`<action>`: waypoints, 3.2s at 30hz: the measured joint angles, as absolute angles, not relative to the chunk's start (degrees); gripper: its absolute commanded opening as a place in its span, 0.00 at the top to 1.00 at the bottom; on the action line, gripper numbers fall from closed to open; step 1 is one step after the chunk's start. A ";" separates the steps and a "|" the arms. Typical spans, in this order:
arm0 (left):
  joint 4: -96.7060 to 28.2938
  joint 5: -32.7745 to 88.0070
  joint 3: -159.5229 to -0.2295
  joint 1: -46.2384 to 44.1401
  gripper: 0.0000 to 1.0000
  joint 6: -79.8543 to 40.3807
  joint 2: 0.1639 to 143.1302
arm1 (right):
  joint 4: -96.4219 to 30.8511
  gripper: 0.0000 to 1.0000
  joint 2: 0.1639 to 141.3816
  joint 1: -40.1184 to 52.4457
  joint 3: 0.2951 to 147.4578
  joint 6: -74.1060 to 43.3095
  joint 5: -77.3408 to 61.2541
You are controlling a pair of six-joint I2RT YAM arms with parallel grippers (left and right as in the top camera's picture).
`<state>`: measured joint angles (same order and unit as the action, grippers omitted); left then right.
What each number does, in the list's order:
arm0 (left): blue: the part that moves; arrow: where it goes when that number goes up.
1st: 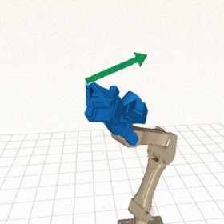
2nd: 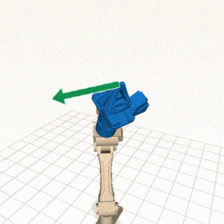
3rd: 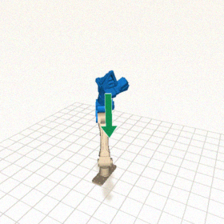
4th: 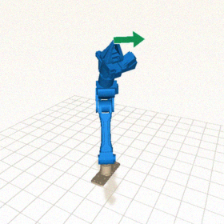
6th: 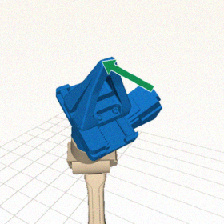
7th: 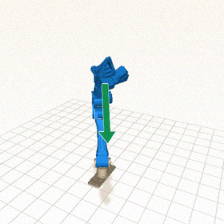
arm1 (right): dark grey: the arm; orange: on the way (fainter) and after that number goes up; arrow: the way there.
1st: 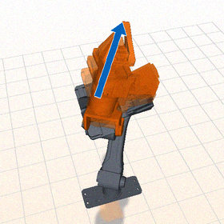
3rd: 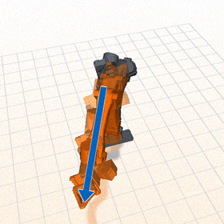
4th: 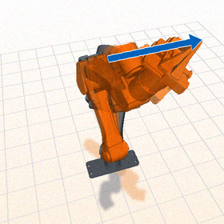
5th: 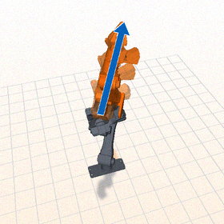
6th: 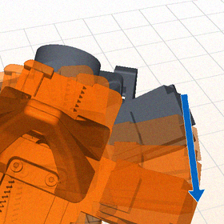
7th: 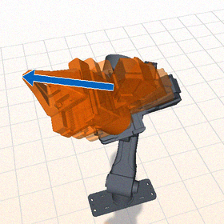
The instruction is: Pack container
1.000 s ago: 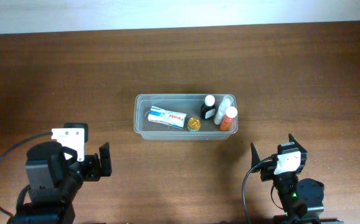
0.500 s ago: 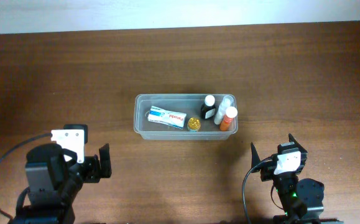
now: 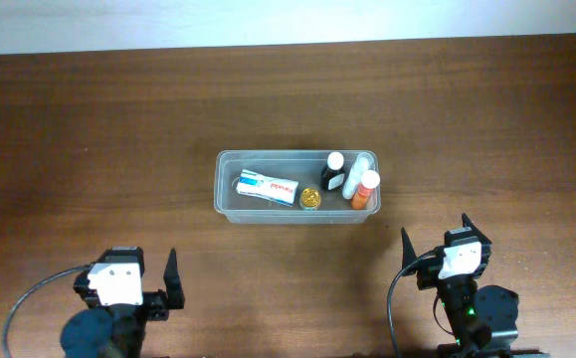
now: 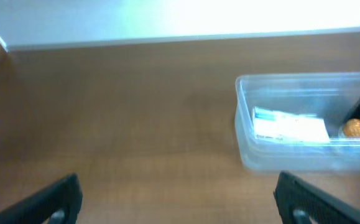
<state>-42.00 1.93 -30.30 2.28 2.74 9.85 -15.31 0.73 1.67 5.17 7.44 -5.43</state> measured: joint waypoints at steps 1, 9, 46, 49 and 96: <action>-37.45 1.93 -27.62 2.28 0.01 2.74 8.54 | -15.35 0.02 0.73 1.67 5.17 7.46 -5.43; -5.50 2.02 -10.11 2.28 0.01 5.76 4.89 | -15.33 0.02 0.73 1.67 5.15 7.46 -5.43; -3.73 6.31 -0.69 2.28 0.01 14.15 0.80 | -15.33 0.02 0.69 1.67 5.17 7.46 -5.43; -3.73 6.31 -0.69 2.28 0.01 14.15 0.80 | -15.33 0.02 0.69 1.67 5.15 7.44 -5.43; -3.70 6.70 -0.69 2.28 0.01 14.17 0.80 | -15.33 0.02 0.69 1.67 5.15 7.49 -5.43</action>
<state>-3.70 6.70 -0.69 2.28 14.17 0.80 -15.33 0.69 1.67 5.15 7.49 -5.43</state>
